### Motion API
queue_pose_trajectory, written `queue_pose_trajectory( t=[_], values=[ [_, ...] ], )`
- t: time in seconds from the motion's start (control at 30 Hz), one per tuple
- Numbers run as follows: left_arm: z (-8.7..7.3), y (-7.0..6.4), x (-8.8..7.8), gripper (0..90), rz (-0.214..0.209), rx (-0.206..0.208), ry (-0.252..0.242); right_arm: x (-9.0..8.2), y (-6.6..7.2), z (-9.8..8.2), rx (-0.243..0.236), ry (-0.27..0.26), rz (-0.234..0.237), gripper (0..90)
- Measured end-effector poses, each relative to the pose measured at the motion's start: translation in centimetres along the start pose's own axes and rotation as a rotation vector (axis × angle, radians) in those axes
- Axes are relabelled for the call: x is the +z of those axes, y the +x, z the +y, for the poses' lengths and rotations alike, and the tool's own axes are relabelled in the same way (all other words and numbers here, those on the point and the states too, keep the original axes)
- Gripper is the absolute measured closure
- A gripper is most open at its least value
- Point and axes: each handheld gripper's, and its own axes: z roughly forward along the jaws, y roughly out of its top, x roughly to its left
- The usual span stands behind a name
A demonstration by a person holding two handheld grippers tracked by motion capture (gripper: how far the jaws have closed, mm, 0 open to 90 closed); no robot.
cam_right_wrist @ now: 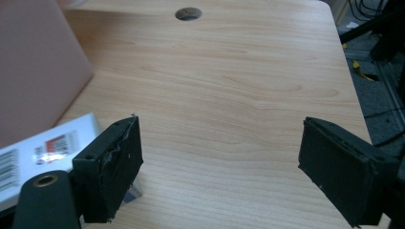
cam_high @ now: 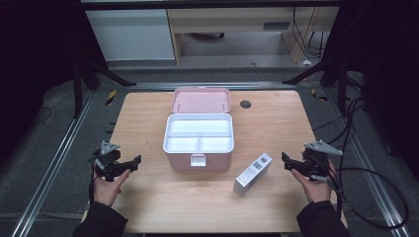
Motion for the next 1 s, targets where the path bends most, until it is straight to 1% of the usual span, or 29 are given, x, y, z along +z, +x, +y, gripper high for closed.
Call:
queue_pose_trajectory(
  t=[0.07,0.17,0.2,0.27,0.3,0.37,0.4,0.43,0.47,0.5,0.57,0.63,0.7,0.73,0.77,0.8,0.87,0.93,1.0],
  values=[
    [0.0,-0.2,0.1,19.4,-0.001,0.005,0.006,-0.4,0.4,0.2,0.003,-0.010,0.014,15.2],
    [-0.3,-0.6,0.3,19.4,-0.016,0.014,0.025,-0.8,0.7,0.3,0.003,-0.016,0.026,15.8],
    [-0.3,-0.8,0.4,19.4,-0.019,0.016,0.027,-0.9,0.9,0.4,0.002,-0.019,0.034,16.0],
    [-0.4,-1.0,0.4,19.4,-0.023,0.021,0.030,-1.3,1.8,0.6,-0.007,-0.023,0.057,16.9],
    [-0.4,-1.1,0.4,19.4,-0.025,0.022,0.029,-1.3,1.8,0.6,-0.007,-0.023,0.057,16.9],
    [-0.4,-1.2,0.4,19.5,-0.026,0.035,0.036,-1.5,2.6,0.9,-0.019,-0.027,0.071,17.6],
    [-0.4,-1.3,0.4,19.5,-0.029,0.038,0.038,-1.7,3.4,1.2,-0.027,-0.024,0.087,18.0],
    [-0.4,-1.3,0.4,19.5,-0.029,0.038,0.038,-1.7,3.4,1.2,-0.027,-0.024,0.087,18.0],
    [-0.4,-1.3,0.4,19.5,-0.030,0.039,0.036,-1.8,3.8,1.2,-0.025,-0.024,0.100,18.4],
    [-0.3,-1.4,0.4,19.7,-0.031,0.040,0.033,-1.9,4.3,1.3,-0.027,-0.019,0.115,18.4],
    [-0.3,-1.4,0.3,19.7,-0.027,0.047,0.028,-2.0,5.2,1.3,-0.046,-0.006,0.130,18.3],
    [-0.3,-1.5,0.3,19.8,-0.025,0.051,0.025,-2.0,6.1,1.3,-0.058,-0.007,0.154,19.0],
    [-0.4,-1.5,0.4,19.8,-0.025,0.052,0.026,-1.8,7.0,1.2,-0.073,0.011,0.169,18.1],
    [-0.4,-1.5,0.4,19.8,-0.027,0.051,0.026,-1.5,7.8,1.1,-0.080,0.031,0.166,18.1],
    [-0.5,-1.6,0.4,19.8,-0.027,0.055,0.028,-1.5,7.8,1.1,-0.080,0.031,0.166,18.1],
    [-0.4,-1.6,0.5,19.9,-0.029,0.059,0.031,-1.3,8.3,0.9,-0.071,0.052,0.165,18.3],
    [-0.4,-1.6,0.5,19.9,-0.030,0.060,0.031,-1.2,8.4,0.8,-0.067,0.056,0.161,18.5],
    [-0.4,-1.7,0.5,20.0,-0.033,0.060,0.035,-0.9,8.7,0.5,-0.051,0.071,0.151,18.5],
    [-0.5,-1.7,0.5,20.0,-0.035,0.062,0.042,-0.7,9.0,0.3,-0.041,0.083,0.155,17.9]
  ],
)
